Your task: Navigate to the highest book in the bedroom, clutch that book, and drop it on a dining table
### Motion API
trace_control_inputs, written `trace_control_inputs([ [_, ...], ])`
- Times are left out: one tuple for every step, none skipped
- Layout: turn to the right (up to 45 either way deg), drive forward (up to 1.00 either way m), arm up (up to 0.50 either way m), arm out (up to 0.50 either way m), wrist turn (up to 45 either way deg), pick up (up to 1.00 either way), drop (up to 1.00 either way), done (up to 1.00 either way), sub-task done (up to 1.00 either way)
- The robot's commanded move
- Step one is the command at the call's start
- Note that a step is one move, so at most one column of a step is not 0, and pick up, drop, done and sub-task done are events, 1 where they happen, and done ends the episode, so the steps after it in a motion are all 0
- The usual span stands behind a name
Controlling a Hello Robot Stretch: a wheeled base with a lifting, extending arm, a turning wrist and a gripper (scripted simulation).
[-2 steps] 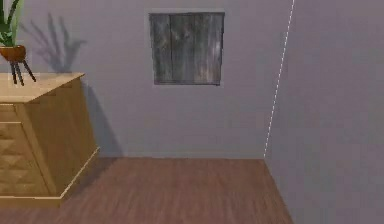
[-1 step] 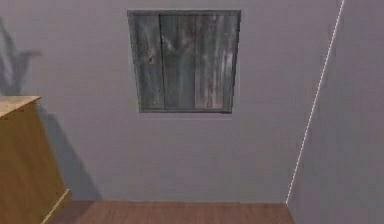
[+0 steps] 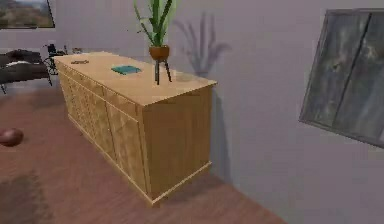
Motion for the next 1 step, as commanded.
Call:
trace_control_inputs([
  [-21.0,0.00,0.00,0.00,0.0,0.00,0.00,0.00,0.00],
])
